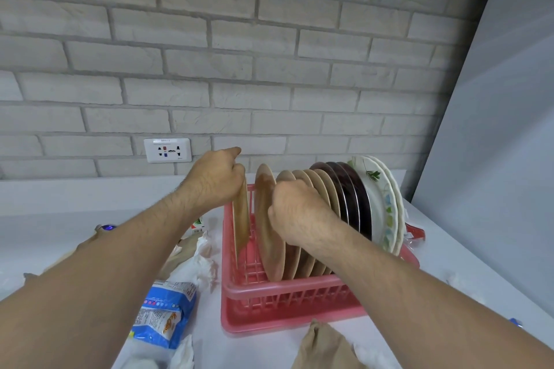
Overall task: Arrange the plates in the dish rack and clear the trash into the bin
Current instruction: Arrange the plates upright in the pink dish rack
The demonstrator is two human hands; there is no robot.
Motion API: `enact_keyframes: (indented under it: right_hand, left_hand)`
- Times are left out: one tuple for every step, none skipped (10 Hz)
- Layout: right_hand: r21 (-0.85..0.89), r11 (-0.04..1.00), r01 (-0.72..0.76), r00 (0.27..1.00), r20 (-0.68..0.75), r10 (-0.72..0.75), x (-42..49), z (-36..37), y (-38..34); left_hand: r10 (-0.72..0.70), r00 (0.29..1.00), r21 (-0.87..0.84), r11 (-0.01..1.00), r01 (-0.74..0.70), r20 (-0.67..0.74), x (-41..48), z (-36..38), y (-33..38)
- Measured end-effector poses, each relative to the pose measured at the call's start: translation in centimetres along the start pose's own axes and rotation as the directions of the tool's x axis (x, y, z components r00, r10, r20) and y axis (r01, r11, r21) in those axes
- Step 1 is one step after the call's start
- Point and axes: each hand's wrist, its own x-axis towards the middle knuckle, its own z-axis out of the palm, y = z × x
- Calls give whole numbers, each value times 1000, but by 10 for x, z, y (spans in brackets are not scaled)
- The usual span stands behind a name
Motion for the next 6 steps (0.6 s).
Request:
enact_keyframes:
  right_hand:
    - [28, 1000, -12, 1000, 24, 11, 1, 10, 0]
    - [36, 995, -96, 993, 80, 92, 6, 12, -2]
    - [27, 979, -201, 965, 176, 193, 7, 12, -2]
    - [0, 996, -95, 987, 134, 94, 3, 6, 4]
    - [-24, 999, -31, 997, 74, 33, -1, 0, 12]
    - [-78, 997, -23, 999, 28, 25, -3, -4, 13]
  left_hand:
    - [-15, 1000, -11, 1000, 15, 7, -1, -1, -1]
    - [-26, 1000, -45, 999, 26, 7, -2, -2, -1]
    - [-23, 1000, -57, 998, 23, -2, -1, -3, 1]
    - [-21, 1000, -70, 997, 21, -2, -2, -3, 4]
    - [-28, 1000, -92, 995, 28, 4, -2, -1, 5]
    - [-30, 1000, -103, 994, 30, 2, -2, 1, 7]
